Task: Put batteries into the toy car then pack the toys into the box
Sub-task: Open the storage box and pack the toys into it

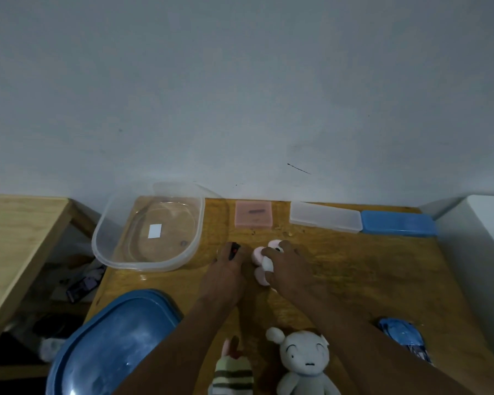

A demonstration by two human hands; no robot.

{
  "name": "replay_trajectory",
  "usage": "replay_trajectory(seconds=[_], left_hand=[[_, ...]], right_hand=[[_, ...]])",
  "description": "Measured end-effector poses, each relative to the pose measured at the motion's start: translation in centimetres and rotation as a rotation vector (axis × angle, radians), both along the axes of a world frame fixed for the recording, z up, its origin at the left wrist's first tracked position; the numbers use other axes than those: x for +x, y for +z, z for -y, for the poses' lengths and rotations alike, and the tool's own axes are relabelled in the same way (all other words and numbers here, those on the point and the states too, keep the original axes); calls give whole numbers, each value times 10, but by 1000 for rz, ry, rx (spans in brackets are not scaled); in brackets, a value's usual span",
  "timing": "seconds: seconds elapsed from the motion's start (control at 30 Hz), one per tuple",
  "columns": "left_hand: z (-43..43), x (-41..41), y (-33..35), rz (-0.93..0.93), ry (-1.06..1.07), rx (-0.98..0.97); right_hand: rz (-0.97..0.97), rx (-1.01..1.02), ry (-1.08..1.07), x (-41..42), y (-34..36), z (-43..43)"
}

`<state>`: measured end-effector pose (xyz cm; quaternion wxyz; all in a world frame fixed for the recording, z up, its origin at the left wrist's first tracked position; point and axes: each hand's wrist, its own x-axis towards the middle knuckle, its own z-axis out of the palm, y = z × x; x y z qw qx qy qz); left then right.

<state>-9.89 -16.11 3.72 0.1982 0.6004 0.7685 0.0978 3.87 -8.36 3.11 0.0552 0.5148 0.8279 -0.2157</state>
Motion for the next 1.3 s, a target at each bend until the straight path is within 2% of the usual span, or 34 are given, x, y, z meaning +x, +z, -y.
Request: replay_trajectory(seconds=[0.2, 0.4, 0.53, 0.63, 0.87, 1.3], left_hand=[[-5, -22, 51, -106, 71, 260], [5, -79, 97, -98, 117, 467], [18, -126, 95, -89, 175, 478], [32, -164, 87, 4, 222, 432], [46, -234, 69, 126, 152, 372], [-8, -256, 24, 159, 84, 228]], right_hand=[[-154, 158, -15, -10, 43, 0], [-261, 242, 30, -66, 98, 0], [-292, 231, 67, -116, 109, 8], [-311, 199, 84, -154, 102, 18], [-178, 207, 61, -211, 89, 33], [-30, 92, 58, -236, 53, -5]])
